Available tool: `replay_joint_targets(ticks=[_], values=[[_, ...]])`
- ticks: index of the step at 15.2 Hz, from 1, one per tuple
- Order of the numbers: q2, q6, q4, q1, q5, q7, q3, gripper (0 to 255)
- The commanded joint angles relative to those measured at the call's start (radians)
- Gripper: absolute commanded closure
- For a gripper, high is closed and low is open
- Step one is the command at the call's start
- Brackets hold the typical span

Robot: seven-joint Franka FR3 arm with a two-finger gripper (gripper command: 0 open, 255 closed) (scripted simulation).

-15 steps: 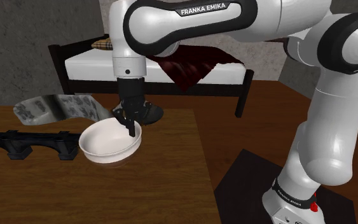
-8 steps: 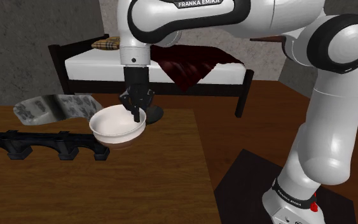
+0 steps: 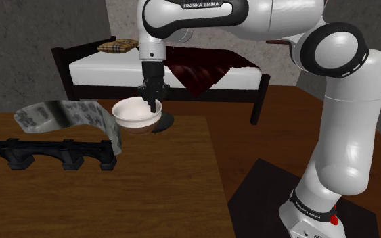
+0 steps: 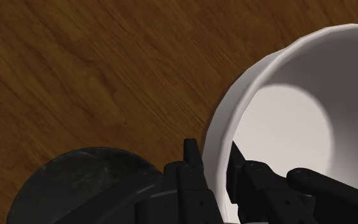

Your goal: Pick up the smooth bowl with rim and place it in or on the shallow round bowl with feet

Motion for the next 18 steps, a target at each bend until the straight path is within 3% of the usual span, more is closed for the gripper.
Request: replay_joint_targets(ticks=[1,8,11,13,18], values=[[0.031,-0.021,0.044,-0.022,-0.009,-0.037,-0.016,255],[0.197,-0.138,0.306,-0.084,-0.046,-0.142,-0.062,255],[0.305,-0.216,0.483,-0.103,-0.064,-0.182,-0.078,255],[0.414,-0.298,0.669,-0.11,-0.079,-0.206,-0.089,255],[0.356,-0.19,0.502,-0.124,-0.073,-0.22,-0.089,255]])
